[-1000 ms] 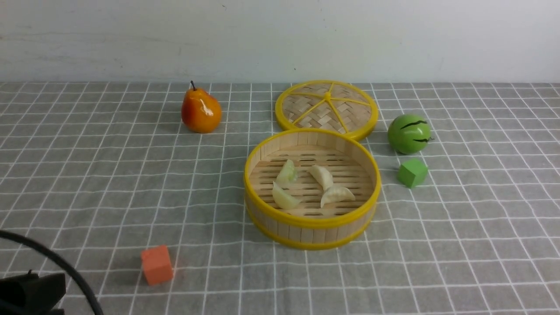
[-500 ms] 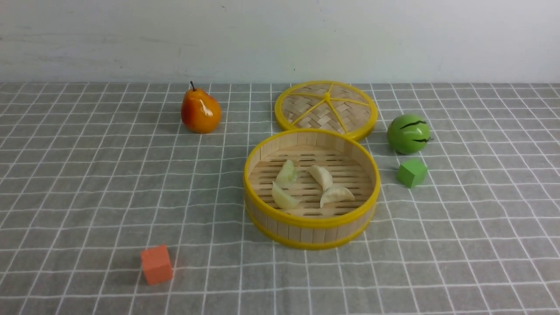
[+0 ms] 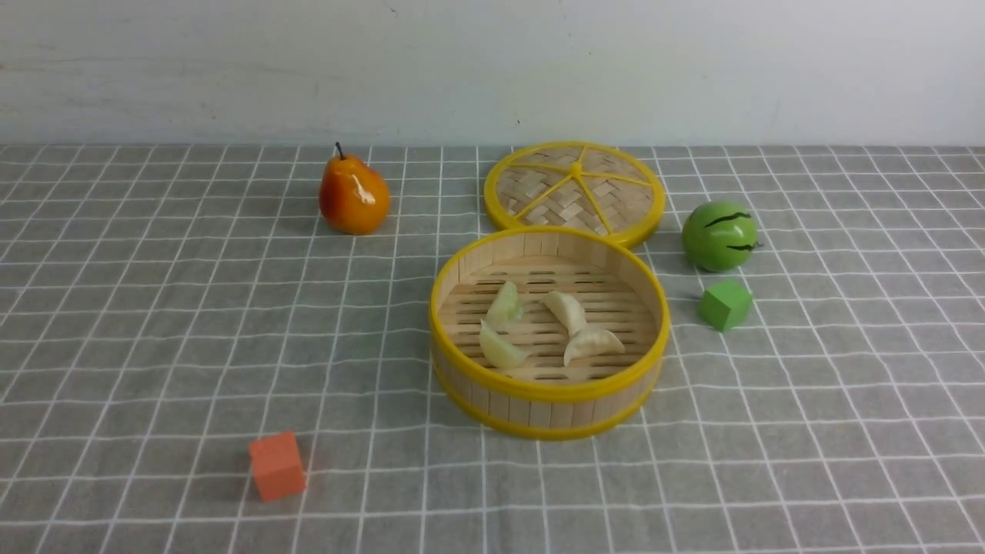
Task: Put the dumplings into the steamer on the table with the grey tablecloth.
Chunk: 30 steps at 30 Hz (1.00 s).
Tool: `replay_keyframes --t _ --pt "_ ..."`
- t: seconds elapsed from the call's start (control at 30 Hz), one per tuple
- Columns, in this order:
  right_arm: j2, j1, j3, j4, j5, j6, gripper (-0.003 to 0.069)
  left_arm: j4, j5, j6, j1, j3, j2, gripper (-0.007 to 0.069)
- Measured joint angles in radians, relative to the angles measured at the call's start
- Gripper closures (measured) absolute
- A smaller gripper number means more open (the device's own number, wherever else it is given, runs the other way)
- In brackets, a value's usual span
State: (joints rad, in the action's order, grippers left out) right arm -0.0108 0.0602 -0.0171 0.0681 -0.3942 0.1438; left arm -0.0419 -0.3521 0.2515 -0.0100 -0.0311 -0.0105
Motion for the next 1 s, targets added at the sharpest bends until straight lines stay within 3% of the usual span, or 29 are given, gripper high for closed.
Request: replay_keyframes --t 0.1,0.2,1.0 --pt "0.0 0.0 0.0 0.0 0.0 0.0 0.0618 0.068 -0.044 -0.136 0.0 0.0 0.0 0.0638" --pt "0.0 0.0 0.0 0.0 0.0 0.0 0.0618 0.094 -0.044 -0.176 0.0 0.0 0.0 0.0638" --pt "0.0 0.0 0.0 0.0 0.0 0.0 0.0589 0.109 -0.045 -0.149 0.0 0.0 0.0 0.0638"
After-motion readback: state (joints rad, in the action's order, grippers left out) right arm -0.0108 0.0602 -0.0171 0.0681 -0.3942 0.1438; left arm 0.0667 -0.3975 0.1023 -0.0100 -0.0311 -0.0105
